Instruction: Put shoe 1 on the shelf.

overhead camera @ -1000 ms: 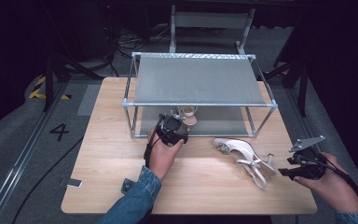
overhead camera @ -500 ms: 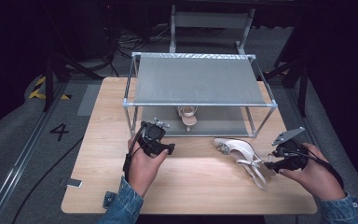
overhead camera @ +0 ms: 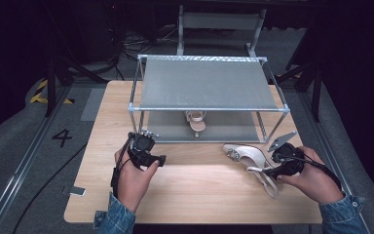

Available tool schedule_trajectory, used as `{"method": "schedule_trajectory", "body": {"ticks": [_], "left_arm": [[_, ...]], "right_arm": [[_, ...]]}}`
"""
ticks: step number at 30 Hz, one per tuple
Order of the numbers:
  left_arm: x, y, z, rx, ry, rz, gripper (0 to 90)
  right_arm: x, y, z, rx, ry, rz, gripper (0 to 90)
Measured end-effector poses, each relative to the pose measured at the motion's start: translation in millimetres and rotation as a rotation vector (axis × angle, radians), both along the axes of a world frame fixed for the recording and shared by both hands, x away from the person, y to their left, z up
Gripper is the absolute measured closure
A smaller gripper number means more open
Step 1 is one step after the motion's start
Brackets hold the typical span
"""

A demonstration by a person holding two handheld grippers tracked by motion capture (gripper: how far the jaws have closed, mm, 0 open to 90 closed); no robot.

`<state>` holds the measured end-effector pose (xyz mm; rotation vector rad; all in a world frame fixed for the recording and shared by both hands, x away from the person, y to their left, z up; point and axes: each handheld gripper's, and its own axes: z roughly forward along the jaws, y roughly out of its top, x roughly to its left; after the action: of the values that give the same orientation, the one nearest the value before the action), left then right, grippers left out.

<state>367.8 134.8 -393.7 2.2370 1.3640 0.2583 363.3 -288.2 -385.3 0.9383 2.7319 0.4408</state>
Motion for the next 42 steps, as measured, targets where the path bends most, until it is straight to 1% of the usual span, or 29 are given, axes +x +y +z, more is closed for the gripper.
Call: {"method": "schedule_trajectory", "body": {"ticks": [2,4,5,6,7,10,13,14,18,20,21,22,23,25,27,29,30,31,33,34,36,38,39,40,41,42], "left_arm": [[0.1,0.1,-1.5,0.004,0.004,-0.001,36.5],[0.3,1.0,-2.2,0.002,0.011,0.002,36.3],[0.5,1.4,-2.6,0.002,0.008,0.004,36.3],[0.6,2.0,-3.0,0.001,0.006,0.007,36.2],[1.1,2.4,-3.5,-0.002,0.003,0.007,35.9],[1.7,2.2,-5.1,0.001,0.007,0.011,35.4],[1.9,1.8,-5.8,0.005,0.014,0.011,34.8],[1.9,1.3,-6.9,0.006,0.013,0.012,34.7],[1.8,1.9,-8.1,0.007,0.014,0.013,34.6],[1.8,1.6,-9.7,0.006,0.017,0.016,34.5],[2.3,1.4,-10.9,0.012,0.019,0.009,34.5],[2.1,0.2,-12.2,0.014,0.023,0.013,34.5],[2.3,-0.4,-12.8,0.013,0.026,0.009,34.3],[2.6,-0.9,-13.3,0.019,0.023,0.002,34.3],[2.8,-1.0,-13.4,0.017,0.025,0.002,34.3],[3.0,-1.6,-13.9,0.020,0.029,0.003,34.3],[3.2,-2.2,-14.6,0.021,0.028,0.003,34.3],[3.5,-3.2,-15.2,0.020,0.028,0.004,34.3],[4.3,-5.2,-16.2,0.021,0.028,-0.001,34.3],[4.7,-6.1,-16.0,0.027,0.030,-0.007,34.3],[5.3,-7.9,-16.0,0.024,0.033,-0.013,34.3],[6.1,-8.9,-16.1,0.027,0.032,-0.015,34.2],[6.5,-9.5,-16.6,0.033,0.033,-0.014,34.1],[6.5,-9.5,-16.6,0.033,0.033,-0.014,34.0],[6.5,-10.0,-17.3,0.038,0.034,-0.013,34.0],[6.9,-11.1,-18.4,0.038,0.035,-0.017,33.8]], "right_arm": [[0.7,4.5,-3.1,-0.006,-0.001,0.006,39.4],[2.5,9.5,-6.4,-0.017,-0.014,0.012,37.5],[3.9,10.2,-7.4,-0.017,-0.011,0.015,35.8],[5.7,10.4,-9.1,-0.012,0.000,0.004,34.3],[7.2,9.8,-10.6,-0.006,0.012,-0.006,34.2],[10.0,9.0,-16.7,-0.015,0.024,-0.011,34.2],[11.1,9.6,-19.9,-0.025,0.028,-0.008,34.2],[13.0,11.7,-23.5,-0.034,0.023,-0.001,33.4],[15.7,13.3,-28.7,-0.043,0.028,-0.009,33.2],[18.4,13.4,-32.0,-0.049,0.033,-0.015,35.8],[20.1,13.2,-33.4,-0.049,0.035,-0.021,38.0],[20.9,13.2,-34.2,-0.049,0.033,-0.025,42.2],[21.1,13.0,-33.3,-0.060,0.024,-0.029,45.0],[21.9,12.2,-32.1,-0.053,0.030,-0.039,49.2],[21.9,12.1,-31.9,-0.070,0.031,-0.047,56.5],[21.3,10.5,-29.2,-0.042,0.054,-0.054,62.7],[20.6,10.4,-28.2,-0.041,0.062,-0.051,64.3],[19.0,11.1,-27.4,-0.048,0.068,-0.043,64.7],[16.3,11.1,-24.3,-0.031,0.100,-0.047,65.1],[14.4,11.7,-22.9,-0.038,0.119,-0.044,65.2],[9.2,12.7,-19.4,-0.030,0.162,-0.034,65.2],[4.4,13.0,-16.2,-0.011,0.219,-0.026,64.9],[2.8,13.0,-15.7,0.002,0.257,-0.026,64.6],[2.8,13.0,-15.7,0.002,0.257,-0.026,64.6],[2.5,13.0,-16.9,0.010,0.294,-0.030,64.1],[4.7,12.0,-20.5,0.031,0.314,-0.045,62.8]]}}
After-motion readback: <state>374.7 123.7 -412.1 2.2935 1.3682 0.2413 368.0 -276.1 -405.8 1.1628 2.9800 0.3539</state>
